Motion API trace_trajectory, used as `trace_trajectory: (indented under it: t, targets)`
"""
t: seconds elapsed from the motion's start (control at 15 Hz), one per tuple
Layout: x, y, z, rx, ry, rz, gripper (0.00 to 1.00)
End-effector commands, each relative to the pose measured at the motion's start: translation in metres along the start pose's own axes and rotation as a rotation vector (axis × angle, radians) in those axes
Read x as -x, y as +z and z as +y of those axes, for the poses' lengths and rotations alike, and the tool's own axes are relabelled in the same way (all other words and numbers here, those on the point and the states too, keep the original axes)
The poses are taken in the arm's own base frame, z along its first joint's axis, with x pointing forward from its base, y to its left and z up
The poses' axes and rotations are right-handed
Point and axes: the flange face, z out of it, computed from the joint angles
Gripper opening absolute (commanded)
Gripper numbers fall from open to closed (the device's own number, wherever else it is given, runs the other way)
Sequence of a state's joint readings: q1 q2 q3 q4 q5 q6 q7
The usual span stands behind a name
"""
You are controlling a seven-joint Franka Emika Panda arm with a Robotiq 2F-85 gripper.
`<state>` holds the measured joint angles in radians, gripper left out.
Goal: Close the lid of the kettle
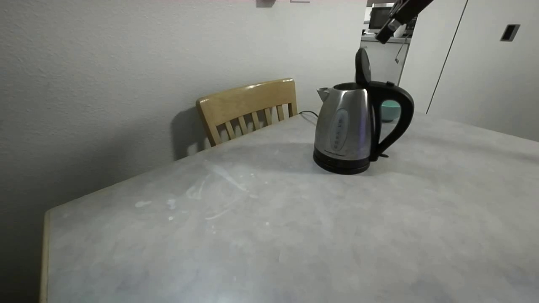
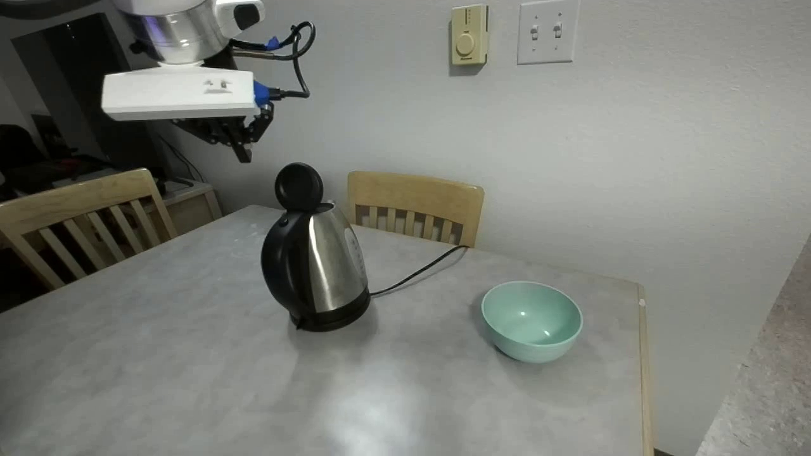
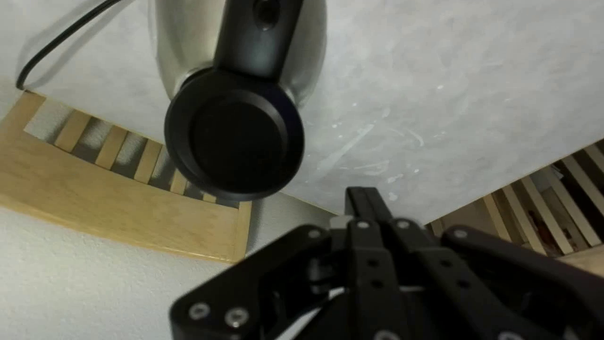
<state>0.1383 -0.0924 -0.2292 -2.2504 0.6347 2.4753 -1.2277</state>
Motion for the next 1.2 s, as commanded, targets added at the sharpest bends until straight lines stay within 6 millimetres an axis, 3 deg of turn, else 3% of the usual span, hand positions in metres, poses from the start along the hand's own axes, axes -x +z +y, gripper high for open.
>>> trace_trajectory:
  t: [0.0, 0.47, 0.8, 1.13]
  targets:
    - [-0.010, 0.006, 0.019, 0.107, -0.134, -0.023, 0.00]
    - [-0.009, 0.012, 0.039, 0.248, -0.147, -0.035, 0.00]
    - [0.003, 0.036, 0.045, 0.232, -0.118, -0.062, 0.00]
    - [-0.003, 0.062, 0.037, 0.148, -0.124, -0.019, 0.00]
